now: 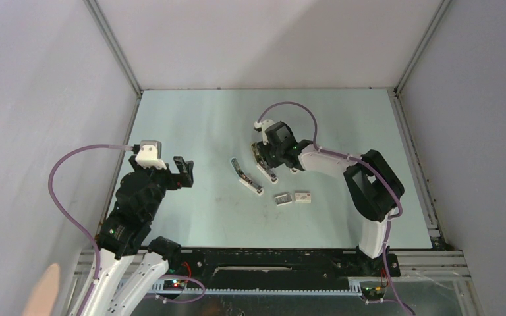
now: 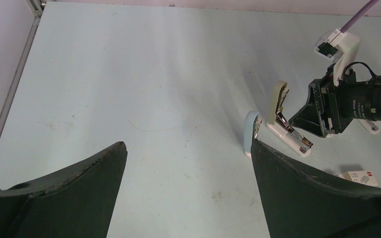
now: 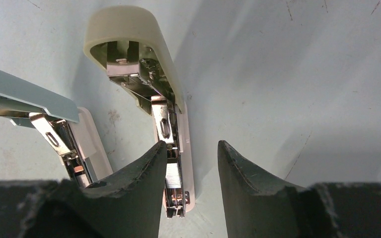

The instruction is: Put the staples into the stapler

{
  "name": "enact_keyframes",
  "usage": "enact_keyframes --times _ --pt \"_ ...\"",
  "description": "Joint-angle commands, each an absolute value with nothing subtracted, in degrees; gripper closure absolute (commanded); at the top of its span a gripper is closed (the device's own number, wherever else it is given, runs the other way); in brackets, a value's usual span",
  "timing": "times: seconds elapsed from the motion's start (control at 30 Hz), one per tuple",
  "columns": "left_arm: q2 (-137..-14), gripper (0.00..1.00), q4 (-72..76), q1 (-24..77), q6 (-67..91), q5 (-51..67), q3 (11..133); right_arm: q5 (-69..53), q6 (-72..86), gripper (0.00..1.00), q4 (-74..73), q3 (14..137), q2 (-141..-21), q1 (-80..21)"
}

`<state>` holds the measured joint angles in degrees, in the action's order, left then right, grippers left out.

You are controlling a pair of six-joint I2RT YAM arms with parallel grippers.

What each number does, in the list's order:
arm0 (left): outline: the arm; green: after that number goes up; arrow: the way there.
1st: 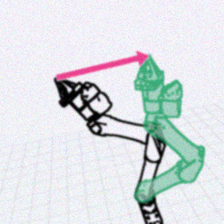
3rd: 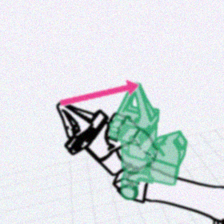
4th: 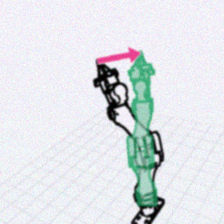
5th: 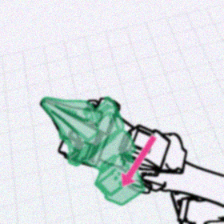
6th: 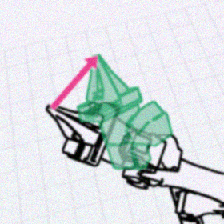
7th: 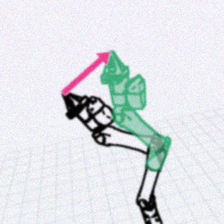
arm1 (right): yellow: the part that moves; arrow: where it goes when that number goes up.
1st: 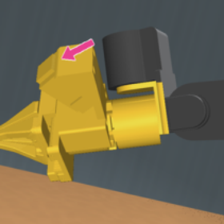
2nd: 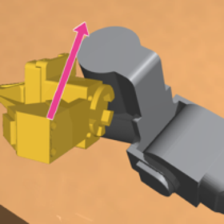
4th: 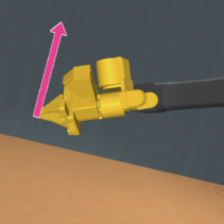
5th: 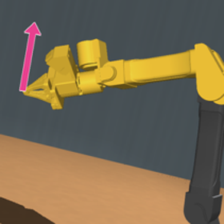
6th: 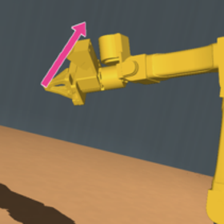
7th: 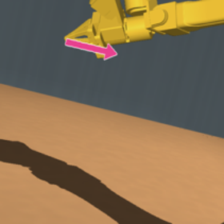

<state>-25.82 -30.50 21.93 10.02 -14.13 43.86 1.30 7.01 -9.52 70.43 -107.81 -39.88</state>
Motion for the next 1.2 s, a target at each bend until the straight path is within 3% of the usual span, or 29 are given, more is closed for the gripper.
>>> enact_keyframes --times 0.0,0.6,0.87,1.17 --pt "-25.42 0.02 -28.15 21.53 9.51 -13.0 43.77 2.01 7.56 0.55 -10.09 69.71 -106.23 -40.03" --pt "-26.13 0.02 -28.21 21.53 9.49 -12.71 43.86 1.99 7.36 0.56 -12.67 63.51 -95.45 -41.88" --pt "-27.78 0.02 -28.88 21.53 9.7 -13.72 44.53 -3.92 5.6 0.54 -5.01 58.79 -93.28 -47.34" --pt "-37.74 0.02 -36.38 21.53 17.2 -13.24 50.72 -2.25 6.0 0.53 5.39 52.98 -95.92 -50.95"
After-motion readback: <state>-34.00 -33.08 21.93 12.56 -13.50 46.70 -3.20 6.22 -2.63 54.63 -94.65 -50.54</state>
